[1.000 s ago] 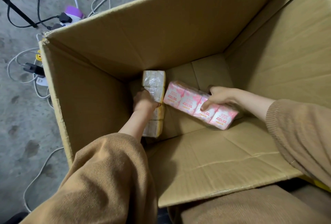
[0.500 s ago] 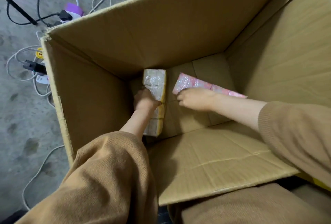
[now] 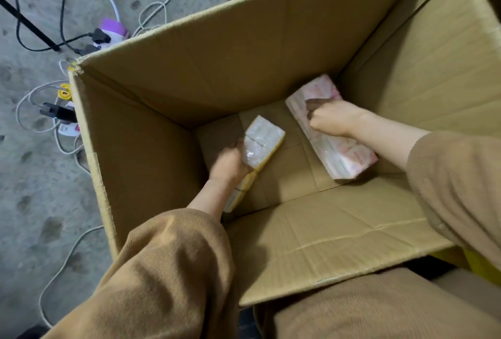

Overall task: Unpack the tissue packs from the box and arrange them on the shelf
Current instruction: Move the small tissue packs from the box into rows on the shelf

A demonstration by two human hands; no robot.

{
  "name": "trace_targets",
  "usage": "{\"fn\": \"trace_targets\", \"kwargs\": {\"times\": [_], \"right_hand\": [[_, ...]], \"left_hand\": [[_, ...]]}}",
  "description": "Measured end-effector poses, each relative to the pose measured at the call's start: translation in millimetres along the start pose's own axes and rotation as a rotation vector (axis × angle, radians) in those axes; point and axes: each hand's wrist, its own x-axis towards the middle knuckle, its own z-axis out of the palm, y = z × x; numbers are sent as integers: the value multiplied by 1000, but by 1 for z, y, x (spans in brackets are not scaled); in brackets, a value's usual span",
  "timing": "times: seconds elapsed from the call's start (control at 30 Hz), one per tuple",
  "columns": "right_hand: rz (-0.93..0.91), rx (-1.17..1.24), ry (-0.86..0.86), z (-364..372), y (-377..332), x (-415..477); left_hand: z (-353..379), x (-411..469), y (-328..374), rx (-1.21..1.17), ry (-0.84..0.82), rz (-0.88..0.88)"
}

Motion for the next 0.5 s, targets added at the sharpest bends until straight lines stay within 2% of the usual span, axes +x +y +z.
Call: {"fn": "trace_targets", "kwargs": {"times": [0.2, 0.3, 0.4, 0.47, 0.5], "right_hand": [[80, 79, 86, -23, 16, -54], [129, 124, 185, -42, 10, -61], [225, 215, 66, -48, -5, -54], [282, 177, 25, -53, -15, -48], [313, 184, -69, -53, -20, -45]], "left_hand": [[1, 5, 3, -65, 38, -21], [5, 4, 3, -111, 80, -59], [4, 5, 1, -196, 125, -138], [3, 6, 0, -246, 149, -169], [2, 6, 0, -247, 150, -172]]}}
